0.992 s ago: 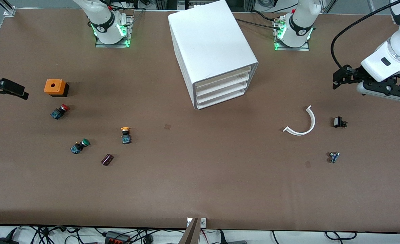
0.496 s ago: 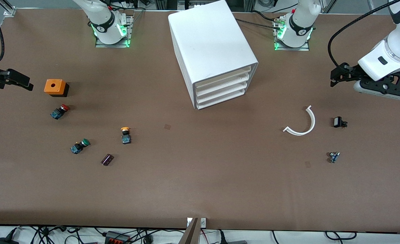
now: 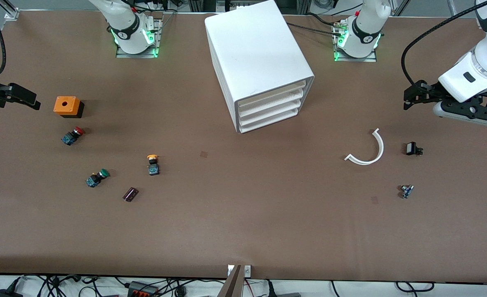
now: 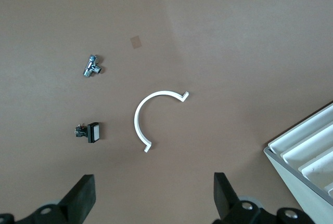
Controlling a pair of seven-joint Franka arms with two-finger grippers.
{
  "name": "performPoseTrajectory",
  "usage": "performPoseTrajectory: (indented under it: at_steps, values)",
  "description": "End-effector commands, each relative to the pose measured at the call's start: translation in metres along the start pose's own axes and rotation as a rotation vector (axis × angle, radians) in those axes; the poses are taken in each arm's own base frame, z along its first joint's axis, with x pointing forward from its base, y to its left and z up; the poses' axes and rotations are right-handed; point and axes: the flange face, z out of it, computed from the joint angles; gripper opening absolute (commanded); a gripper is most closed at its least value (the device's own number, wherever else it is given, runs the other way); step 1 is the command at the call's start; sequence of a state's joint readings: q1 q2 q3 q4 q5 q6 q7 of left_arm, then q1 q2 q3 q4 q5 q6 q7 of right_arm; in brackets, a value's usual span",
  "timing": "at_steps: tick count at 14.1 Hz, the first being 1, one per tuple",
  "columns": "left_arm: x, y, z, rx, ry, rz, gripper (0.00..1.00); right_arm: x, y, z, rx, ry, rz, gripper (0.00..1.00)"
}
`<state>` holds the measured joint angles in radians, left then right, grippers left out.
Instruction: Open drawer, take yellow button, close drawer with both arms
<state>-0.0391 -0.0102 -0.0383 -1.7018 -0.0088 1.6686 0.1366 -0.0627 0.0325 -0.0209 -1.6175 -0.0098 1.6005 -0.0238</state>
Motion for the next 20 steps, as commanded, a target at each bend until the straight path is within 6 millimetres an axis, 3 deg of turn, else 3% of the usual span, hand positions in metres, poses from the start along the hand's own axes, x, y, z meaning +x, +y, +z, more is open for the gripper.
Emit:
performPoseTrajectory:
  at_steps: [1, 20]
  values:
    - [0.0043, 0.0076, -0.0079, -0.008, 0.002, -0.006, 1.00, -0.0135, -0.0001, 0.0002, -0.013, 0.025, -0.005, 1.00]
    - [0.0038, 0.0096, -0.0119, -0.009, 0.006, 0.000, 1.00, -0.0148, -0.0052, 0.0025, -0.014, 0.022, -0.030, 1.00]
